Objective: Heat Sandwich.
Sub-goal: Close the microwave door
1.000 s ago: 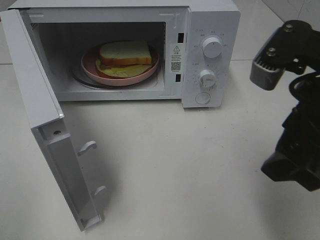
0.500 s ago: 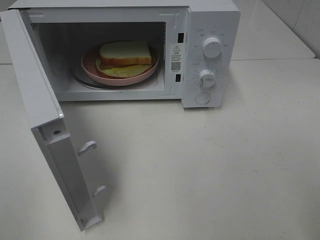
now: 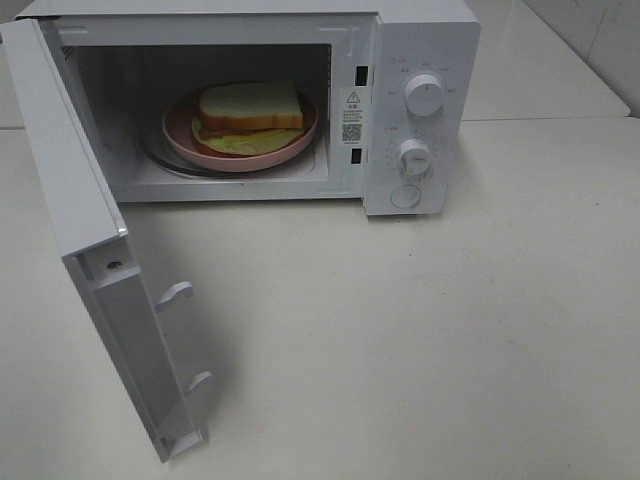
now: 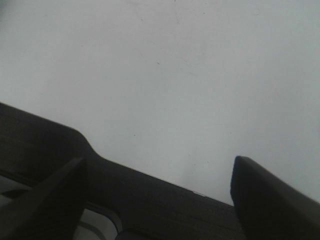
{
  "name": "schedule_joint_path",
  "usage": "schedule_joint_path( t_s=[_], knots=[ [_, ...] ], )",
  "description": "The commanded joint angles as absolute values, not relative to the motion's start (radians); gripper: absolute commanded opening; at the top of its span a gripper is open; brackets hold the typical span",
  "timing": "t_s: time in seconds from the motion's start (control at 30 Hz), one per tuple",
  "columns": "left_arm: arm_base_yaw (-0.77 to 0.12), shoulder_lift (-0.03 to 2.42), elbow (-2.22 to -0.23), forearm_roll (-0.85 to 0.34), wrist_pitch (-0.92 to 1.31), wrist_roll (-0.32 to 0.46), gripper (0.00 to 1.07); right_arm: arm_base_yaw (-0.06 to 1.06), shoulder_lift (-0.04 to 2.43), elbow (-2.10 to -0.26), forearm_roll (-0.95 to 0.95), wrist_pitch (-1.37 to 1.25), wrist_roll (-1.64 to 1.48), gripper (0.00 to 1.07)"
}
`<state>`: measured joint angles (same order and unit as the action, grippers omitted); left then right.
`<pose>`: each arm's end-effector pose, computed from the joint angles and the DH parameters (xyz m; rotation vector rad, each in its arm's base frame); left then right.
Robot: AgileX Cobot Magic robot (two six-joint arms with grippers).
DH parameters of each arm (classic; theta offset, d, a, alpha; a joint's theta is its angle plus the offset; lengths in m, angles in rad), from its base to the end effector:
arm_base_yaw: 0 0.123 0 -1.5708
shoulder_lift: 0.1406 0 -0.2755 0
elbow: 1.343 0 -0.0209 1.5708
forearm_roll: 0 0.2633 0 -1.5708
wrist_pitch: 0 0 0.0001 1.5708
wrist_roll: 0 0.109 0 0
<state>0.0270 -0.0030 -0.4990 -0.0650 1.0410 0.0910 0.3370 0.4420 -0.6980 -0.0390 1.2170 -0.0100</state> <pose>0.0325 -0.0052 0.2770 0.0670 2.0198 -0.0027 0.0775 0.0229 0.2993 -0.4225 2.4091 0.0946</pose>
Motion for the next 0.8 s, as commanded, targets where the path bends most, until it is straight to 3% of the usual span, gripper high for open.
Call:
schedule_joint_path(
  t_s=[0.03,0.8],
  knots=[
    [0.023,-0.03,-0.495,-0.064,1.037,0.088,0.97,0.293,0.36,-0.659,-0.04,1.256,0.0,0.76],
    [0.023,-0.03,-0.495,-0.064,1.037,0.088,0.97,0.079,0.025,-0.547,-0.026,1.131,0.053,0.76]
  ],
)
